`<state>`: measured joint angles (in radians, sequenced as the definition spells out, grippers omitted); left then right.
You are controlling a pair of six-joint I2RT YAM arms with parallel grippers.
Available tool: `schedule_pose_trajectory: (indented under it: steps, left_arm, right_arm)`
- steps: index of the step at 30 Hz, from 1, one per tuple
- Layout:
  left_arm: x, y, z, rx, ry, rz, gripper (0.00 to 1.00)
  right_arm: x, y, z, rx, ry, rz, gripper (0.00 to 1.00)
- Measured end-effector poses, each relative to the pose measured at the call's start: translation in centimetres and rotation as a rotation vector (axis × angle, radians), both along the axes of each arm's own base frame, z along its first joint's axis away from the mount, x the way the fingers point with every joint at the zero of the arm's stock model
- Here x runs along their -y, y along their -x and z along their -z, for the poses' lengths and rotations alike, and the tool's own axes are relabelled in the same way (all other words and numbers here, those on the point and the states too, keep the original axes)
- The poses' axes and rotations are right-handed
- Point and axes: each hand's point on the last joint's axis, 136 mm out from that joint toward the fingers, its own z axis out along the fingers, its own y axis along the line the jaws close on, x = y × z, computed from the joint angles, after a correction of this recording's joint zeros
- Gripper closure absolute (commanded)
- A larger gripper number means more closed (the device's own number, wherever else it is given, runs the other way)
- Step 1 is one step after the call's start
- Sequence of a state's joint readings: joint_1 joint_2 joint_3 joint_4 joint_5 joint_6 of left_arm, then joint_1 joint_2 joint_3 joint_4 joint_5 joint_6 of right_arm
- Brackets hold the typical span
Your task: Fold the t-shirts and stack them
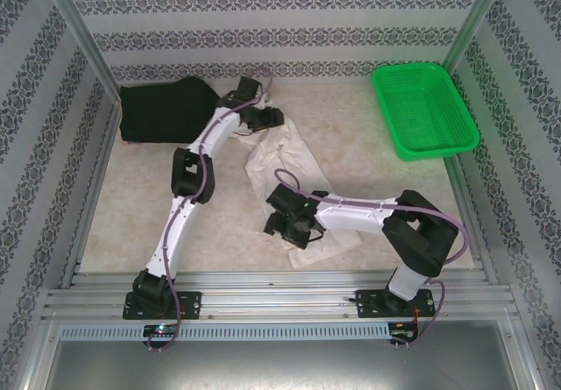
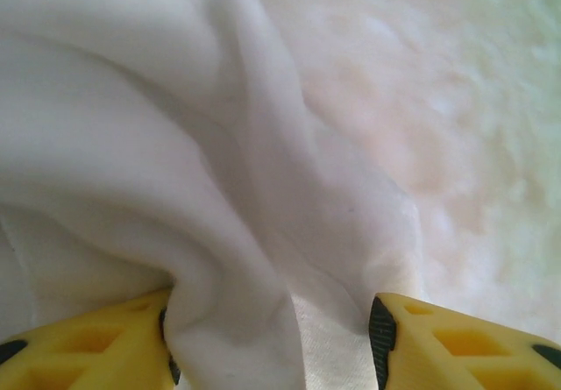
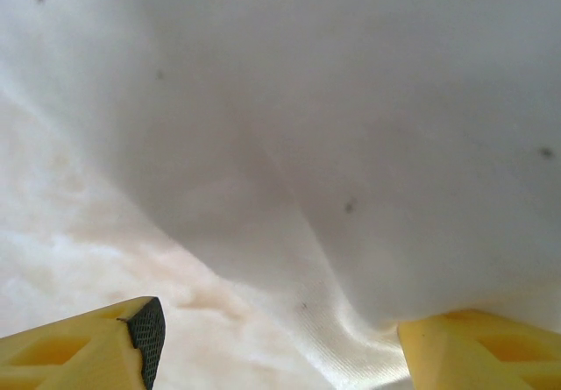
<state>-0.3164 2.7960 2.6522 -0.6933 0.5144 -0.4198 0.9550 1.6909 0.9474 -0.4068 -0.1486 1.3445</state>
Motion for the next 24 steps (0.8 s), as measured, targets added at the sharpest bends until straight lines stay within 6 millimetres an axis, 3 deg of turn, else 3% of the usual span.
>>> schedule_pose_trajectory:
  steps: [4,7,9,12,15,18,21,24]
  left_arm:
    - [5.6,1.9,-0.4,0.049,0.032,0.113,0.32]
    - [7.2,2.2,-0.8,0.075,0.045,0.141,0.25]
    - [6.9,1.9,-1.0,0.086,0.050,0.136,0.21]
    - [5.0,0.6,-1.3,0.096,0.045,0.099,0.18]
    - [1.7,-0.8,-2.0,0.101,0.016,0.034,0.04]
    - [-1.9,-2.0,-5.3,0.138,-0.016,-0.030,0.02]
    - [-4.8,-2.1,-11.7,0.220,-0.040,-0.080,0.02]
    - [-6.2,-0.7,-18.3,0.293,-0.060,-0.114,0.05]
  right_arm:
    - [-1.7,1.3,-0.3,-0.023,-0.045,0.006,0.27]
    - [-2.1,1.8,-0.3,-0.032,-0.053,0.012,0.27]
    - [-2.2,1.9,-0.4,-0.033,-0.054,0.015,0.25]
    - [-2.0,2.0,-1.5,-0.019,-0.055,0.010,0.23]
    - [-1.6,1.3,-4.7,0.042,-0.083,-0.010,0.21]
    - [-0.9,0.0,-8.8,0.131,-0.140,-0.029,0.20]
    - [1.5,-1.7,-11.7,0.213,-0.161,-0.027,0.18]
    - [4.8,-3.5,-12.7,0.263,-0.134,-0.009,0.18]
